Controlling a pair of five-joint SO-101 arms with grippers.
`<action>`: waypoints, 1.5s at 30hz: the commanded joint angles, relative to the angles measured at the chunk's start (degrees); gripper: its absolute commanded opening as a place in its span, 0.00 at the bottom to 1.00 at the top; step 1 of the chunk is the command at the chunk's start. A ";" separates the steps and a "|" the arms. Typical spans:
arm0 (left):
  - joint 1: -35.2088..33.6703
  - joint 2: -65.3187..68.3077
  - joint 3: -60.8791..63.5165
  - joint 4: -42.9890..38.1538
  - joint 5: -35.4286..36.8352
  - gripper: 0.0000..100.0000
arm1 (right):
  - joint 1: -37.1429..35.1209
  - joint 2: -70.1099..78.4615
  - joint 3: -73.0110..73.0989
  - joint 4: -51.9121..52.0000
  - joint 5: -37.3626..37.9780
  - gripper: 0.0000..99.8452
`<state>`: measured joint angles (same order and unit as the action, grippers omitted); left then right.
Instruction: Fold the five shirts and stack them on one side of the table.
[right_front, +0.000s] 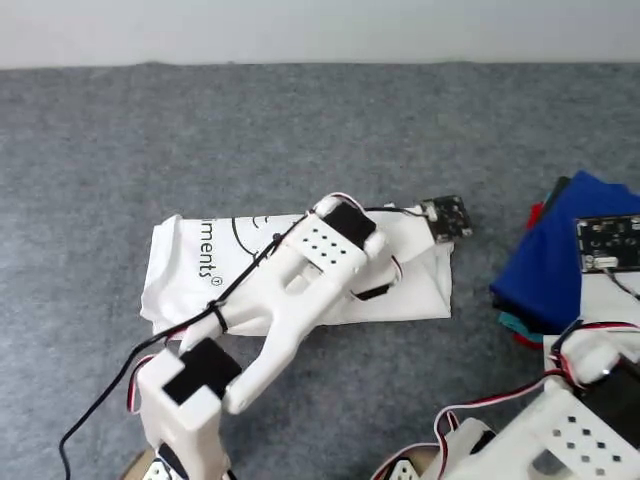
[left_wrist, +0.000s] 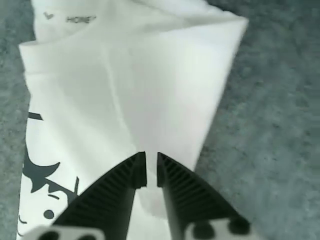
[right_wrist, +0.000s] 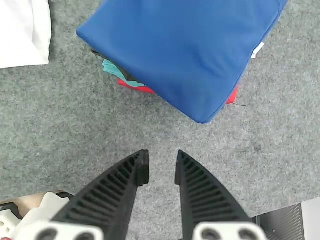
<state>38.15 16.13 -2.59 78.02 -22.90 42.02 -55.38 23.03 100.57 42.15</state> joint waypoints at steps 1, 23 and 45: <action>1.23 -4.13 -2.07 1.93 -0.26 0.03 | 0.22 -0.92 -0.09 2.24 0.44 0.10; -5.54 -4.04 15.87 -15.82 0.09 0.01 | 0.40 -0.92 -0.09 2.33 0.44 0.10; -14.68 -24.00 12.44 2.11 2.02 0.02 | 0.04 -0.40 -0.09 2.24 0.26 0.10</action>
<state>28.75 -2.33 11.82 76.18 -21.76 42.02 -55.38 23.03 100.57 42.15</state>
